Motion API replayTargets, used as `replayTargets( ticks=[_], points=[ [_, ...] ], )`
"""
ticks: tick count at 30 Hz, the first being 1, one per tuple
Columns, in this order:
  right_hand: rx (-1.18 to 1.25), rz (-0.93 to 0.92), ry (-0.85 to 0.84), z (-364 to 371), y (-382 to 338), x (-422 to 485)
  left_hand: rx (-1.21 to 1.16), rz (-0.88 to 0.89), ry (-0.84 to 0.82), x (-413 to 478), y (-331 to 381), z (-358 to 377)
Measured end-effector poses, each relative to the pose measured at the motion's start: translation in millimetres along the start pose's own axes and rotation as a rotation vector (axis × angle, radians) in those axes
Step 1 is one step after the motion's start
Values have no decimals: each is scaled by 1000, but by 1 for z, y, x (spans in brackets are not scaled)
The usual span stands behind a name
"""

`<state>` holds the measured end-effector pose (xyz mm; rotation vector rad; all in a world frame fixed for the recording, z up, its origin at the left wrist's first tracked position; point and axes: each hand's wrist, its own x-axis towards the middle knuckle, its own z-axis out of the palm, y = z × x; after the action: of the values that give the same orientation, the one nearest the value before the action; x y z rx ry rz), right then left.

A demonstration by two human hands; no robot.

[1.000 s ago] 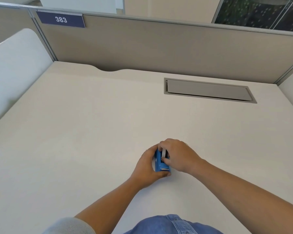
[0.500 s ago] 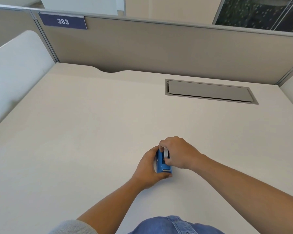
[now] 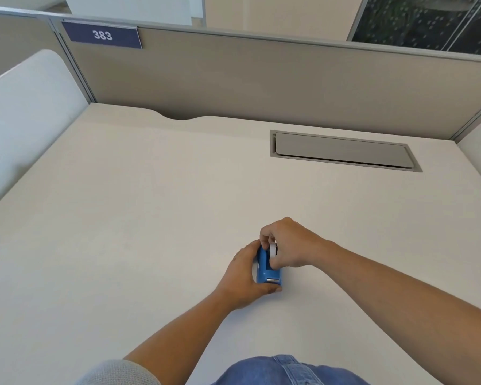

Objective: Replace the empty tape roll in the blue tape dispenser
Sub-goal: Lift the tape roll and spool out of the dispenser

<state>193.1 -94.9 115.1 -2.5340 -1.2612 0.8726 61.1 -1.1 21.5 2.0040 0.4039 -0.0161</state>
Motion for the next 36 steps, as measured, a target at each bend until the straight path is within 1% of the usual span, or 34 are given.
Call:
replayTargets(
  ticks=[3,6,8,10,12,18,22,23,25,27,30,33,36],
  points=[
    [-92,-24,16,4,-3,-2,15,-4,3,0,1,0],
    [-227,-93,61,7,-7,-5,3,-23,33,0,1,3],
    [-241,-153,103,5,-13,-7,-7,-41,38,-1,3,3],
    [-211,-209,149,0,-22,-8,-19,-49,26,0,4,3],
    [-177,-225,180,-7,-29,-9,-23,-50,24,-1,5,2],
    [-104,-181,182,-10,-23,-25,-62,-75,-16,-5,13,-5],
    [-34,-126,206,-4,-10,-42,49,-72,-123,-9,23,-22],
    [-9,-119,219,-3,-7,-47,70,-93,-125,-12,26,-28],
    [47,-110,250,0,-3,-60,65,-104,-76,-24,34,-36],
    [97,-108,266,3,-2,-74,-52,-105,-37,-40,45,-40],
    [158,-147,270,10,-9,-93,-388,-145,-54,-61,65,-34],
    [209,-189,296,13,-17,-106,-505,-147,1,-76,82,-28],
    [360,-192,347,12,-21,-117,-622,-178,70,-84,89,-29]
  ],
)
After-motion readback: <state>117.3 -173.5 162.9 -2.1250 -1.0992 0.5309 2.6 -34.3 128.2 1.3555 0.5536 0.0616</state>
